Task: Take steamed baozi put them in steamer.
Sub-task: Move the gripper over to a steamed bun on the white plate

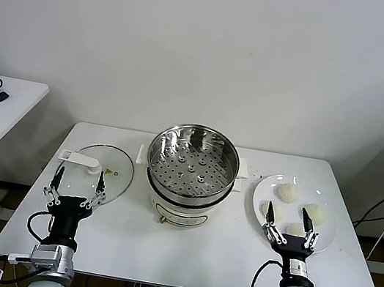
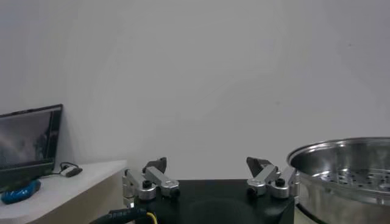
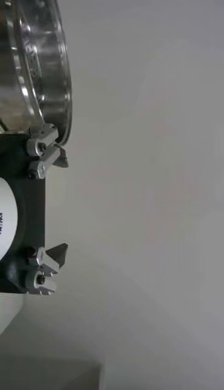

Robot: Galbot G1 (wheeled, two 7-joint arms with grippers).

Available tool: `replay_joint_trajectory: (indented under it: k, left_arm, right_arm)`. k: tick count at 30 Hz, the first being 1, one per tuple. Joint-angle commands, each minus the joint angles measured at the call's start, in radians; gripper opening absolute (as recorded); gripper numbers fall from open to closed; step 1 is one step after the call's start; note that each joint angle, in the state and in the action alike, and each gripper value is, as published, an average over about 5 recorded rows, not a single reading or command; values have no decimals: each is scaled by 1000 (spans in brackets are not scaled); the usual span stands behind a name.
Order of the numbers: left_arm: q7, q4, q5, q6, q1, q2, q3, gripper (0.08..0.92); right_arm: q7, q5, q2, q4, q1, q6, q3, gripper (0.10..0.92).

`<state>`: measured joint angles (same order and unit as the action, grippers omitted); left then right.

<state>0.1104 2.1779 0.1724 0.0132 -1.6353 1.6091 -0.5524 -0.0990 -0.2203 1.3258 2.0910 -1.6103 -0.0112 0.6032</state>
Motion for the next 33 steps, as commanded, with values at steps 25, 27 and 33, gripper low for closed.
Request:
replay_joint_trajectory:
  k: [25,27,33]
  left_arm:
    - [1,-28,-9,-40,-19,49,10,823]
    - [2,-31,-12,-46,-23,49,10,823]
    - [4,-37,-17,-59,-32,49,17,823]
  right_arm:
    - [546,109,-819,-422,474,403,-42,823]
    - [598,117,-857,-467,536,387,-102,823]
    - [739,146,-901,-609,749,329,-305,823]
